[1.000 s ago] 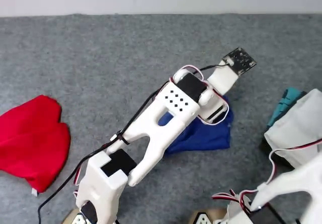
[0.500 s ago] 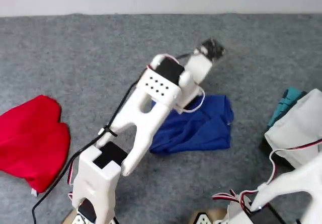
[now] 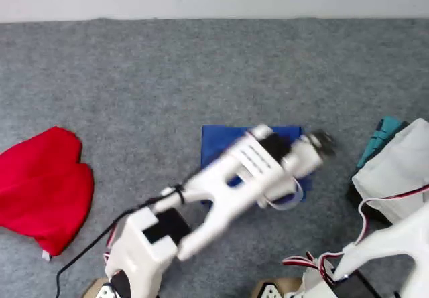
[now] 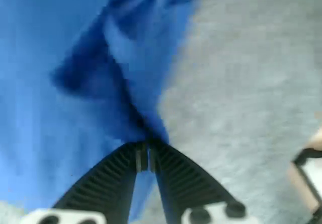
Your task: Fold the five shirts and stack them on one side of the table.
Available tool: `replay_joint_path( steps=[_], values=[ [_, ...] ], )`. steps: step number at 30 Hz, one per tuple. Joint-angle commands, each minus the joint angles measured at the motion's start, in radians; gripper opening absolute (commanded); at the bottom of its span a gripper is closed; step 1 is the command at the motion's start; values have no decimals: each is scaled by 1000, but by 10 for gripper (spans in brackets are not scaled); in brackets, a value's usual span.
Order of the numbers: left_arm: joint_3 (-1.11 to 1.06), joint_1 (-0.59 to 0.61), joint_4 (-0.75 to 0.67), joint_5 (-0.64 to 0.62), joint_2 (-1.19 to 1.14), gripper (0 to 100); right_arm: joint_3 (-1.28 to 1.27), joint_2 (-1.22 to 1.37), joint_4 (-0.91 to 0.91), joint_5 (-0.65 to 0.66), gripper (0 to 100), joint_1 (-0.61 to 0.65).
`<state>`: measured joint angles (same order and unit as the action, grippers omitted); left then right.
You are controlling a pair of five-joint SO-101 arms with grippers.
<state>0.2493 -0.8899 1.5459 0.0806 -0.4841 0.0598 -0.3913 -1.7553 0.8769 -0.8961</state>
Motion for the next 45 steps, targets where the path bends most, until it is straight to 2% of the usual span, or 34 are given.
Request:
replay_joint_path(
  steps=[1, 4, 10, 16, 21, 26, 33, 40, 45],
  values=[
    [2, -66, -34, 6, 6, 14, 3, -38, -41, 3, 23, -8],
    [5, -72, -26, 6, 17, 14, 3, -38, -41, 3, 23, -8],
    [71, 74, 78, 8, 78, 14, 3, -38, -41, 3, 23, -8],
    [74, 173, 86, 12, 126, 14, 3, -38, -41, 3, 23, -4],
    [76, 144, 86, 11, 18, 14, 3, -38, -41, 3, 23, -4],
    [79, 66, 86, 8, -92, 14, 3, -39, -41, 3, 23, -8],
    [119, 35, 95, 6, -55, 14, 3, -39, -41, 5, 23, -8],
    [165, 238, 163, 6, 161, 14, 3, -39, -41, 3, 23, 2],
    [145, 468, 209, 6, 342, 14, -75, -31, -41, -64, 23, 119]
  ],
)
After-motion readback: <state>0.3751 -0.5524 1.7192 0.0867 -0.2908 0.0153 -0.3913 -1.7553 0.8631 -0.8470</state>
